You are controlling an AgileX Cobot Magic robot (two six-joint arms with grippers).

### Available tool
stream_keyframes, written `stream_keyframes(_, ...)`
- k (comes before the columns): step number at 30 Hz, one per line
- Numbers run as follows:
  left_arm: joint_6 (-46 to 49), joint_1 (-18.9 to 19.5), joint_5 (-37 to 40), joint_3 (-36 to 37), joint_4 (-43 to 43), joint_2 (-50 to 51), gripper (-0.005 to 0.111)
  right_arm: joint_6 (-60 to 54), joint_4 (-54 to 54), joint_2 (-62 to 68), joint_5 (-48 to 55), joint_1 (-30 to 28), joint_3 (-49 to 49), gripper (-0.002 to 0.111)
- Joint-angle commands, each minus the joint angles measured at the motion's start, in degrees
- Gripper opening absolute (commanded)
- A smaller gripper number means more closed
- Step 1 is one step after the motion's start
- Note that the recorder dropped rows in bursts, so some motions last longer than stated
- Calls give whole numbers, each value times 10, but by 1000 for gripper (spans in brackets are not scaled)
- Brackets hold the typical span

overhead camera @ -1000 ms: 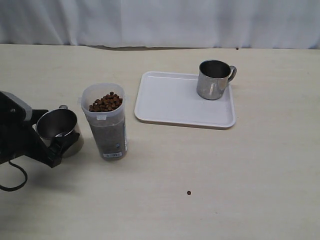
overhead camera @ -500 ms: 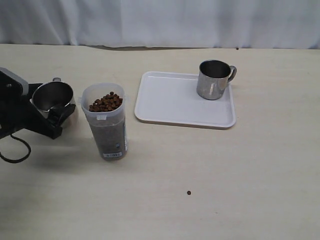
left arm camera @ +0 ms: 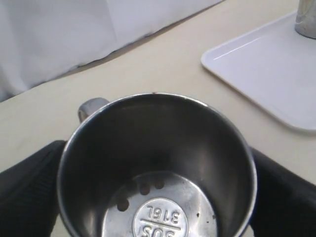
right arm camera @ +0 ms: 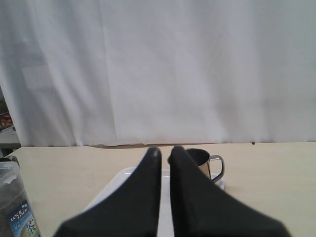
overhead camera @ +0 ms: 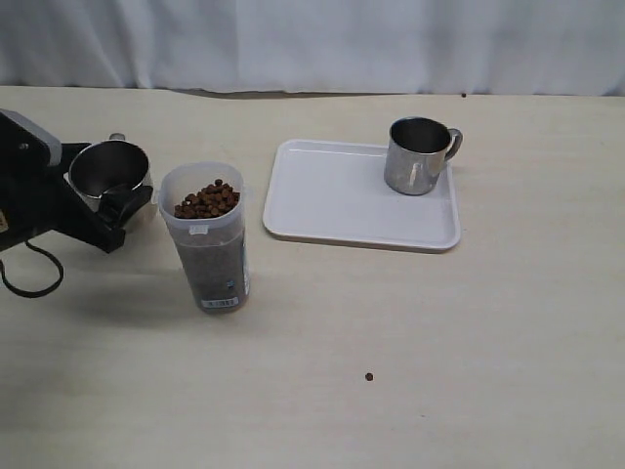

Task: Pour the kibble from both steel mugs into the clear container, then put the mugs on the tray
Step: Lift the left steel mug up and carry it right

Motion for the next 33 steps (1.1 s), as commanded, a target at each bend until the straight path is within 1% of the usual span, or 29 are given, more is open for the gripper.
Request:
stream_keyframes(1,-36,-1,-13,-43,43,2,0,1,5,-3,5,0,2,5)
stream_keyframes(6,-153,-1,-5,-145,156,36,0,11,5,-3,5,0,2,5)
stream_keyframes(10,-216,-1,-5,-227,216,70,0,11,5,-3,5,0,2,5)
stream_keyframes(14,-310,-1,-6,-319,321,111,0,11,5,-3,5,0,2,5)
stream_keyframes(18,-364,-1,-7,-395,398,148,0,11,5,-3,5,0,2,5)
stream_keyframes(20,-383,-1,-22,-431,424,168,0,11,5,-3,5,0,2,5)
stream_keyframes(27,-421,-1,-126,-524,433,240,0,11,5,-3,5,0,2,5)
stream_keyframes(29,-440,-2,-136,-548,434,261,0,12,5,-3,5,0,2,5)
stream_keyframes(33,-457,-17,-136,-579,442,289,0,14,5,-3,5,0,2,5)
